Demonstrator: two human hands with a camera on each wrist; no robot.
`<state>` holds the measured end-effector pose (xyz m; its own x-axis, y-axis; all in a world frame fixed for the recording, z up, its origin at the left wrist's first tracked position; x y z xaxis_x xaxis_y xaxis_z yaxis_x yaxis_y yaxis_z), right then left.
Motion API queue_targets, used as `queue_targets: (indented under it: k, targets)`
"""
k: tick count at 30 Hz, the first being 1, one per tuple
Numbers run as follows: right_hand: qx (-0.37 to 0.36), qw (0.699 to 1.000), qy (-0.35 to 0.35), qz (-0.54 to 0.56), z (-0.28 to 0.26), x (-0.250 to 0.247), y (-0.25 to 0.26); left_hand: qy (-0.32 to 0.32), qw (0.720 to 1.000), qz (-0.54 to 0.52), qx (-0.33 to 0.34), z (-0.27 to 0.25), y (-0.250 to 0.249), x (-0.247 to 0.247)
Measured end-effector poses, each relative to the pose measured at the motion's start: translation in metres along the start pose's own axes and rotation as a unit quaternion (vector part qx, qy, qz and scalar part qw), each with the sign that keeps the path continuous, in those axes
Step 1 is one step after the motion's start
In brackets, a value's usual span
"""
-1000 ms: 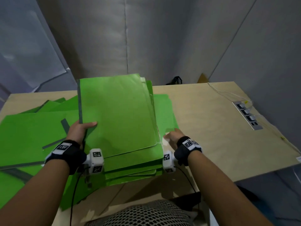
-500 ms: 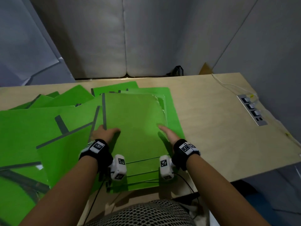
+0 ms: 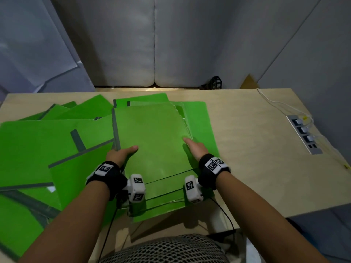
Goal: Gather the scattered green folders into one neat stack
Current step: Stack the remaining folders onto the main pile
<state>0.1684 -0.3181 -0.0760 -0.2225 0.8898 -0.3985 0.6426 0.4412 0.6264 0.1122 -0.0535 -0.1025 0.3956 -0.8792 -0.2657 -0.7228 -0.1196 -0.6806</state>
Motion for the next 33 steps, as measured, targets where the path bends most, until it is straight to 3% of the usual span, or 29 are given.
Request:
queue_targets:
  k: [4,9,12,15,20,24,30,33]
  targets:
    - [0.011,1.000,-0.002,0.002,0.006,0.011,0.002,0.008,1.000,-0.002,0.020,0.003,-0.001,-0.008]
    - [0.015,0.996,-0.083,-0.017,0.010,0.002,-0.006,0.069,0.996,0.037,0.041,-0.013,-0.018,-0.002]
    - [0.009,0.993,-0.116,-0.006,0.018,-0.008,-0.011,-0.010,0.977,0.203,0.065,-0.008,-0.025,-0.015]
    - [0.013,0.989,-0.144,-0.017,0.022,-0.021,-0.013,-0.082,0.952,0.288,0.063,0.002,-0.023,-0.034]
    - [0.007,0.987,-0.160,-0.027,0.025,-0.033,-0.016,-0.035,0.979,0.196,0.042,0.011,-0.008,-0.038]
    - [0.003,0.987,-0.158,-0.025,0.022,-0.036,-0.012,0.028,0.979,0.200,0.038,0.007,-0.006,-0.026]
    - [0.007,0.986,-0.164,-0.034,0.017,-0.039,-0.009,-0.068,0.957,0.279,0.026,0.006,-0.001,-0.017]
    - [0.014,0.983,-0.177,-0.035,0.014,-0.047,-0.010,-0.080,0.936,0.341,0.039,0.000,-0.001,-0.008]
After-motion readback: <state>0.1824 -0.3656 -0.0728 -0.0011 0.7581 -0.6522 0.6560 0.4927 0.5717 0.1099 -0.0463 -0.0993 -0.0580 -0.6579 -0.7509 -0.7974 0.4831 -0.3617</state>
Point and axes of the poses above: each hand's wrist, its own z-axis towards the middle knuckle, its own x-axis out of the palm, y = z × x, the point moved 4 cm from there along z, towards the middle knuckle, and after that the axes turned 1 degree about x, right-handed, at the moved point
